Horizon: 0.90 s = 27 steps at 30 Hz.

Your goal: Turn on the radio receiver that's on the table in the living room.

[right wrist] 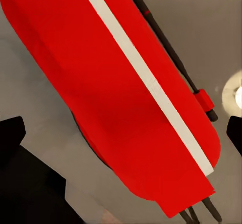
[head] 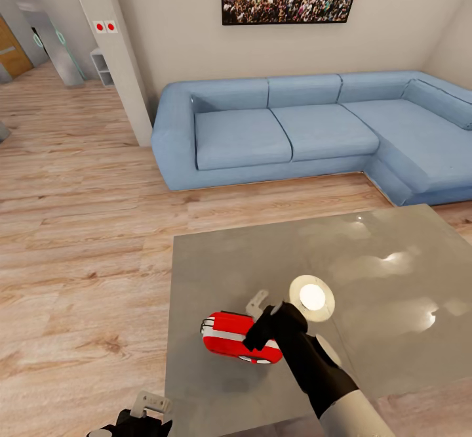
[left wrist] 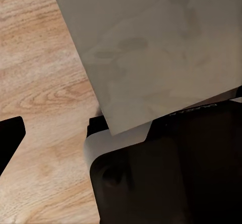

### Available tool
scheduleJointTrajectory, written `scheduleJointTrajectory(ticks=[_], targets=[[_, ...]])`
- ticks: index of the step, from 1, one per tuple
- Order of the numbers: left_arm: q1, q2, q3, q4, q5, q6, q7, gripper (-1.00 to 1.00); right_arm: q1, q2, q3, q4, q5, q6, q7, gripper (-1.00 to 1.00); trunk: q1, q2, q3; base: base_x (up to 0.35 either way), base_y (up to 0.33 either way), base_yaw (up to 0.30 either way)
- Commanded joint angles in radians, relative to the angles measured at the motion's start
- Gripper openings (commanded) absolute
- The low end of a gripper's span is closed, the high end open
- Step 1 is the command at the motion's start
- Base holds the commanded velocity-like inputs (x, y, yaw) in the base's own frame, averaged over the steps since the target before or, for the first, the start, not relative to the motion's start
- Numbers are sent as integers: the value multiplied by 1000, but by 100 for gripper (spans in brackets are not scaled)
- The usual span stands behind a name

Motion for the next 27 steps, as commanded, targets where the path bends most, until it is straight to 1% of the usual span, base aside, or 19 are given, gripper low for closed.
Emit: scheduleJointTrajectory(ticks=[1,3,4,5,11,17,24,27], targets=[[0,0,0,0,0,0,0,100,-4,1,-1,10,0,-5,-3,100,0,0,0,0,0,0],[0,0,0,0,0,0,0,100,-19,2,-2,44,-1,-16,-10,100,0,0,0,0,0,0],[0,0,0,0,1,0,0,100,-36,2,-3,80,-3,-24,-15,100,0,0,0,0,0,0],[0,0,0,0,1,0,0,100,-41,2,-3,90,-4,-27,-16,100,0,0,0,0,0,0],[0,0,0,0,1,0,1,100,-48,0,-6,103,-4,-31,-18,100,0,0,0,0,0,0],[0,0,0,0,1,0,1,100,-51,-2,-29,106,-3,-34,-17,100,0,0,0,0,0,0],[0,0,0,0,1,0,1,100,-53,-2,-38,108,-2,-51,-18,100,0,0,0,0,0,0],[0,0,0,0,1,0,1,100,-68,-1,-40,140,-3,-59,-18,100,0,0,0,0,0,0]])
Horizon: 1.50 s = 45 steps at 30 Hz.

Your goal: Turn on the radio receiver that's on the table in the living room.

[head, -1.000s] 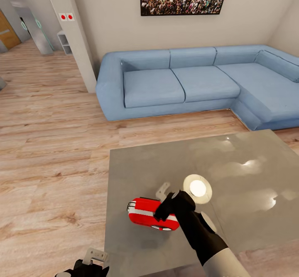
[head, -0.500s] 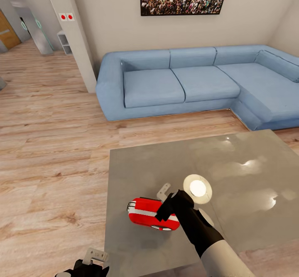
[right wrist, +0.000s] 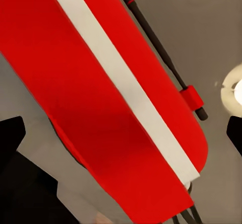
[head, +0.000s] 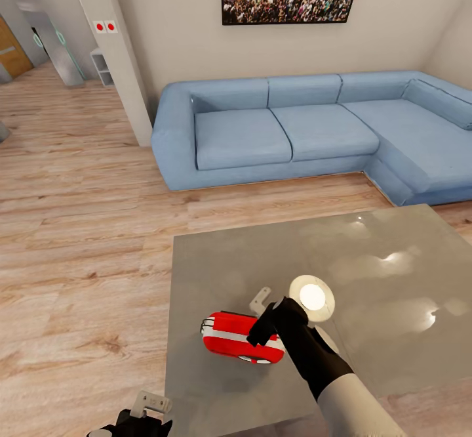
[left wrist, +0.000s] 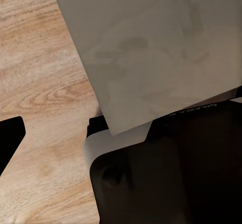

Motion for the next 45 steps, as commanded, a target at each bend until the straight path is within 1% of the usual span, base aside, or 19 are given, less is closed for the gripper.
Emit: scheduleJointTrajectory(ticks=[1,7,13,22,31,45], targets=[[0,0,0,0,0,0,0,100,-9,0,-1,17,-1,-2,0,100,0,0,0,0,0,0],[0,0,0,1,0,0,0,100,-28,1,-1,54,-1,-20,-1,100,0,0,0,0,0,0],[0,0,0,1,0,-1,0,100,-32,2,-2,86,-2,-30,-4,100,0,0,0,0,0,0],[0,0,0,2,0,-1,0,100,-32,4,-9,107,-2,-51,-5,100,0,0,0,0,0,0],[0,0,0,2,0,-1,0,100,-59,5,-9,181,-3,-78,-8,100,0,0,0,0,0,0],[0,0,0,2,0,-1,0,100,-64,4,-9,215,-3,-95,-34,100,0,0,0,0,0,0]])
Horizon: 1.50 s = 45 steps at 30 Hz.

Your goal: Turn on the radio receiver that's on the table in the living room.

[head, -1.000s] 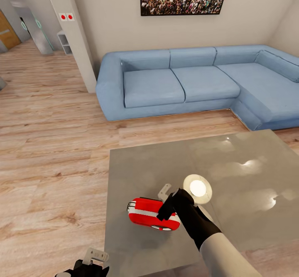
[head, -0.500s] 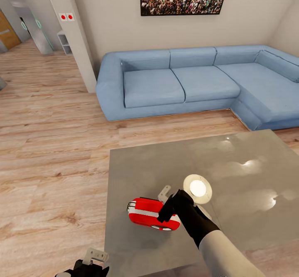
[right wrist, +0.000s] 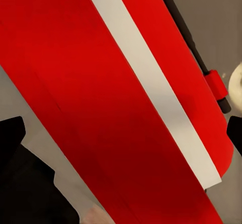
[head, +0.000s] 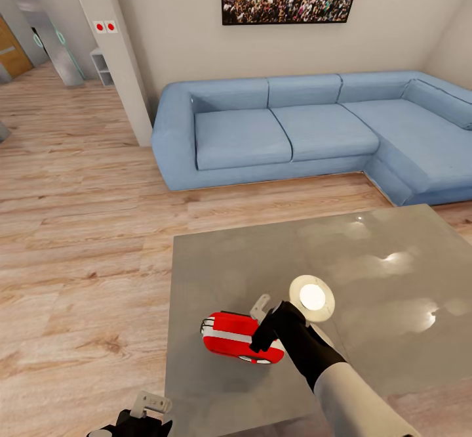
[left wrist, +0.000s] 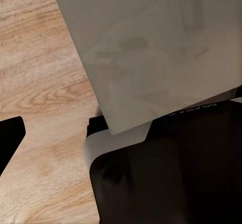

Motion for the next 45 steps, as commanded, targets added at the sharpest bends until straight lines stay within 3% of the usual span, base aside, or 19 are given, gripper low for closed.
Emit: scheduleJointTrajectory(ticks=[1,15,16,38,41,42,45], targets=[[0,0,0,0,0,0,0,100,0,0,0,0,0,0,0,100,0,0,0,0,0,0],[0,0,0,0,0,0,0,100,0,-2,-1,2,0,-1,-3,100,0,0,0,0,0,0],[0,0,0,0,0,0,0,100,0,-2,-1,2,0,-1,-3,-100,0,0,0,0,0,0],[0,0,0,0,0,0,0,100,-1,-2,-3,-19,2,-2,-26,-100,0,0,0,0,0,0],[0,0,0,0,0,0,0,100,0,-3,-4,-103,3,8,-11,-100,0,0,0,0,0,0],[0,0,0,0,0,0,0,100,0,-24,-4,-458,10,159,162,-100,0,0,0,0,0,0],[0,0,0,0,-1,0,0,100,0,-26,-3,-478,10,163,163,-100,0,0,0,0,0,0]])
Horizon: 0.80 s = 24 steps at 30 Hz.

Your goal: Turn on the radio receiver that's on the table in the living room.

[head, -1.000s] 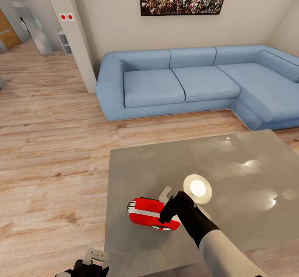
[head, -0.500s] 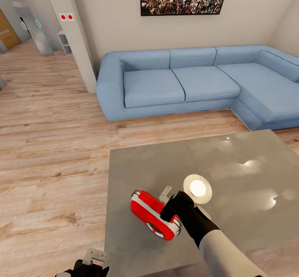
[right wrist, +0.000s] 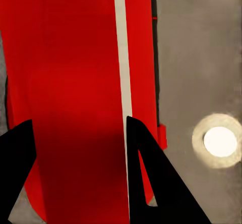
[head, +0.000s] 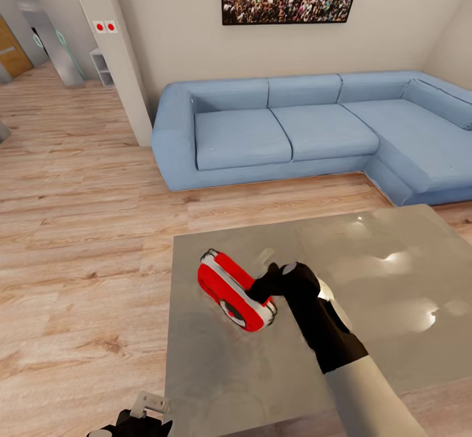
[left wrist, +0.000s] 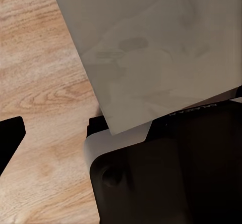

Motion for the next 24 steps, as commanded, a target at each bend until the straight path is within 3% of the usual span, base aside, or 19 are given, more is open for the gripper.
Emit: scheduleJointTrajectory(ticks=[1,13,18,24], targets=[[0,0,0,0,0,0,0,100,0,-1,0,33,2,9,0,-100,0,0,0,0,0,0],[0,0,0,0,0,0,0,100,0,-9,1,-20,3,41,4,-100,0,0,0,0,0,0],[0,0,0,-3,2,-1,0,100,0,-42,0,-42,2,47,43,-100,0,0,0,0,0,0],[0,-3,1,-36,11,-2,-3,100,0,-59,-1,-47,0,77,69,-100,0,0,0,0,0,0]])
